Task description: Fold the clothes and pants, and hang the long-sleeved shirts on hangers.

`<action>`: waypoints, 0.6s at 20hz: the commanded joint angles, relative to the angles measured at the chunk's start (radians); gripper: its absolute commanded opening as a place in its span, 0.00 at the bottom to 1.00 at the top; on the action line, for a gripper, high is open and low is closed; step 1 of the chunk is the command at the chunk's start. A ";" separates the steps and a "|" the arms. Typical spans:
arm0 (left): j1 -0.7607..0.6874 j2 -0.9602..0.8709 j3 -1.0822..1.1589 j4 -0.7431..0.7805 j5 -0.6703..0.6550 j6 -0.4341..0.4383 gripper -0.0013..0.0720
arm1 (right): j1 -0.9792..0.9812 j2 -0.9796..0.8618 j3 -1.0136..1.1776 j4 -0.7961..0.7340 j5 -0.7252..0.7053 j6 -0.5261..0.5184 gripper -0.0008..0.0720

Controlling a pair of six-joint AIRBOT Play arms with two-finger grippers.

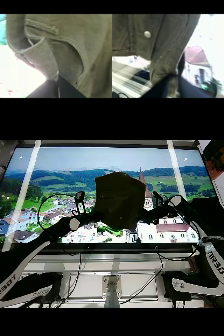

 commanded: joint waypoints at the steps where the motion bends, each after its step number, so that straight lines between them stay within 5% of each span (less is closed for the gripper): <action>1: 0.052 0.005 -0.016 0.058 -0.013 -0.078 0.27 | 0.002 0.004 -0.011 -0.018 -0.043 0.010 0.70; 2: 0.071 0.010 -0.016 0.058 -0.014 -0.079 0.64 | 0.002 0.004 0.015 -0.047 -0.040 0.010 0.87; 3: 0.093 0.019 -0.016 0.057 -0.026 -0.081 0.79 | 0.002 0.004 0.047 -0.075 -0.030 0.011 0.87; 10: 0.232 0.184 -0.016 0.058 -0.219 -0.104 0.79 | 0.002 0.004 0.296 -0.142 0.062 0.010 0.82; 12: 0.247 0.220 -0.016 0.058 -0.219 -0.104 0.71 | 0.003 0.004 0.332 -0.146 0.095 0.009 0.44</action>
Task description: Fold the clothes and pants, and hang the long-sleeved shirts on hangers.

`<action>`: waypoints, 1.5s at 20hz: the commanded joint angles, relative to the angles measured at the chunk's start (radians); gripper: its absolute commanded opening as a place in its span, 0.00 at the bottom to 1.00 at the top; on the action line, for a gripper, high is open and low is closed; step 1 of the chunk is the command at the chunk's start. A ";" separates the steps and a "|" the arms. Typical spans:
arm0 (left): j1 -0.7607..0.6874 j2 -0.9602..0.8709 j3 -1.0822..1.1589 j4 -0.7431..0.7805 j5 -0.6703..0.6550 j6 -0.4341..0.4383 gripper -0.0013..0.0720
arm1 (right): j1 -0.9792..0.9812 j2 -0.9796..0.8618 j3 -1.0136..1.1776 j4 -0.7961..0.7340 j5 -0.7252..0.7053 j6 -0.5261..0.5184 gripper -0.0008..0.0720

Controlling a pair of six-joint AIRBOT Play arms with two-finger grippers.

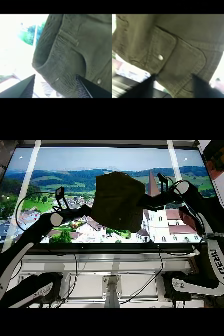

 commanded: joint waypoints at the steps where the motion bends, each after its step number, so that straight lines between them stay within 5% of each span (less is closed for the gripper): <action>1: 0.038 0.063 -0.001 0.000 -0.035 -0.003 0.59 | 0.002 0.001 0.076 -0.021 0.064 -0.002 0.32; 2: 0.038 0.066 -0.001 0.000 -0.037 -0.004 0.39 | 0.002 0.001 0.079 -0.020 0.076 -0.003 0.26; 3: 0.038 0.067 -0.001 0.000 -0.039 -0.004 0.10 | 0.002 0.001 0.079 -0.021 0.079 -0.010 0.06; 4: 0.038 0.067 -0.001 0.000 -0.039 -0.004 0.05 | 0.002 0.001 0.076 -0.017 0.076 -0.011 0.03; 8: 0.038 0.071 -0.028 -0.050 -0.040 -0.045 0.04 | 0.034 0.070 -0.047 0.157 -0.053 -0.092 0.03; 12: 0.034 0.142 -0.253 -0.409 0.153 -0.082 0.04 | 0.086 0.228 -0.289 0.354 -0.213 -0.164 0.03; 15: 0.029 0.157 -0.338 -0.615 0.193 -0.081 0.06 | 0.097 0.257 -0.336 0.354 -0.247 -0.159 0.04; 17: 0.010 0.141 -0.335 -0.622 0.257 -0.082 0.61 | 0.097 0.257 -0.335 0.355 -0.256 -0.158 0.14; 20: -0.008 0.103 -0.322 -0.667 0.311 -0.082 0.63 | 0.097 0.257 -0.335 0.357 -0.256 -0.158 0.68; 30: -0.082 -0.134 -0.152 -0.667 0.307 0.032 0.63 | 0.097 0.257 -0.335 0.357 -0.254 -0.158 0.71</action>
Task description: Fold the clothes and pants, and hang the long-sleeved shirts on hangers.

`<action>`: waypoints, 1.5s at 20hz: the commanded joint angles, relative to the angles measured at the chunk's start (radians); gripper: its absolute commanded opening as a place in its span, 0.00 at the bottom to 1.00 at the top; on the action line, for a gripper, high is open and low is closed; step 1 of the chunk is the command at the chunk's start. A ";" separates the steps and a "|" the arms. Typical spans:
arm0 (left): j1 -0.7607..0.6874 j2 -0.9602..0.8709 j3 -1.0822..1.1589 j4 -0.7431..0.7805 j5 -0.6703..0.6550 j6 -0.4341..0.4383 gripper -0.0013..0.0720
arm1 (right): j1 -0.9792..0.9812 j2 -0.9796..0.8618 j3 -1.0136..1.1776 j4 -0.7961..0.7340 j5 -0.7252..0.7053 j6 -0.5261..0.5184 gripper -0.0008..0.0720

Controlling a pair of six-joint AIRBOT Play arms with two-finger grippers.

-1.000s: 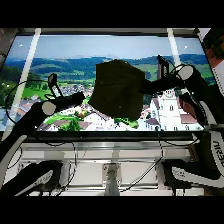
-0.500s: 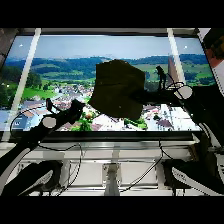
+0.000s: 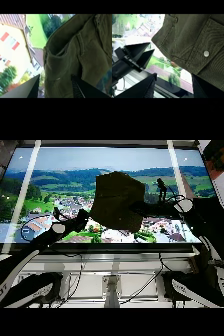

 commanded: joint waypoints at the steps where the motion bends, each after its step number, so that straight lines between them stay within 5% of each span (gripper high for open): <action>1: -0.010 -0.084 0.048 -0.005 0.001 0.031 0.63 | 0.001 0.000 -0.001 0.002 0.000 0.000 0.71; 3: -0.010 -0.128 0.076 -0.005 -0.012 0.031 0.56 | 0.001 0.000 -0.001 0.002 -0.001 0.000 0.71; 6: -0.010 -0.165 0.127 -0.005 -0.012 0.031 0.28 | 0.001 0.000 -0.001 0.002 -0.002 -0.001 0.70; 7: -0.010 -0.165 0.143 -0.004 -0.011 0.031 0.16 | 0.001 0.000 -0.001 -0.004 -0.006 -0.001 0.53; 8: -0.009 -0.165 0.160 -0.004 -0.011 0.035 0.05 | 0.003 -0.001 -0.003 -0.019 0.003 0.000 0.03; 13: -0.014 -0.165 0.200 0.000 -0.005 0.038 0.05 | 0.112 0.050 -0.204 0.080 -0.218 0.209 0.03; 19: -0.026 -0.161 0.200 -0.001 -0.005 0.037 0.05 | 0.352 0.132 -0.442 0.113 -0.700 0.795 0.03; 25: -0.027 -0.125 0.218 0.000 0.032 0.038 0.05 | 0.396 0.108 -0.560 0.150 -0.953 0.868 0.03; 29: -0.026 -0.105 0.246 0.056 0.104 0.037 0.05 | 0.348 0.111 -0.582 0.082 -0.846 0.853 0.05; 30: -0.026 -0.105 0.248 0.076 0.104 0.037 0.05 | 0.347 0.111 -0.582 0.033 -0.830 0.849 0.21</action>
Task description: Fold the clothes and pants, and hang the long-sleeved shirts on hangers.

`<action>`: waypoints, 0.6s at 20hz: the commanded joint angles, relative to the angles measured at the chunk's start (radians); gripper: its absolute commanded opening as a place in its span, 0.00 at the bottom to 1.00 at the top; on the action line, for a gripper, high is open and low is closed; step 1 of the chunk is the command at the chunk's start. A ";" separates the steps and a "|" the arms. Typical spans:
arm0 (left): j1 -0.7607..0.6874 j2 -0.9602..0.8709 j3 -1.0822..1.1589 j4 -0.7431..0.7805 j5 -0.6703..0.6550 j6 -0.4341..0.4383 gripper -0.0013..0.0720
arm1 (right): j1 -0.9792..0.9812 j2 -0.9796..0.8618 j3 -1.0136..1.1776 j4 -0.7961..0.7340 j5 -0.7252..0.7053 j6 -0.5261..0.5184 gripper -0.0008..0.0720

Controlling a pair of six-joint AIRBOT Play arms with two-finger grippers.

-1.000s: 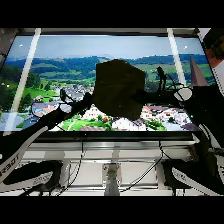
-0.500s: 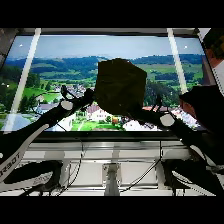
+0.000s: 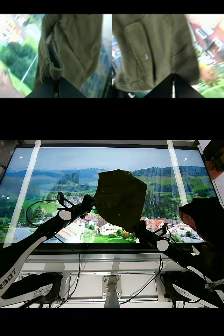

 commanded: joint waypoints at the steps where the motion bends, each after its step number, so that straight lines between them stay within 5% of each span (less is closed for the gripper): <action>1: 0.000 0.008 0.014 0.054 0.034 0.000 0.05 | -0.014 0.002 -0.016 -0.102 0.035 0.006 0.53; 2: 0.000 0.008 0.014 0.054 0.034 0.000 0.05 | -0.014 0.005 -0.010 -0.109 0.066 0.005 0.68; 6: 0.002 0.008 0.014 0.053 0.034 0.000 0.05 | -0.014 0.014 0.053 -0.156 0.271 -0.157 0.68; 12: 0.001 0.008 0.014 0.053 0.034 0.000 0.05 | -0.020 -0.007 0.072 -0.183 0.320 -0.282 0.68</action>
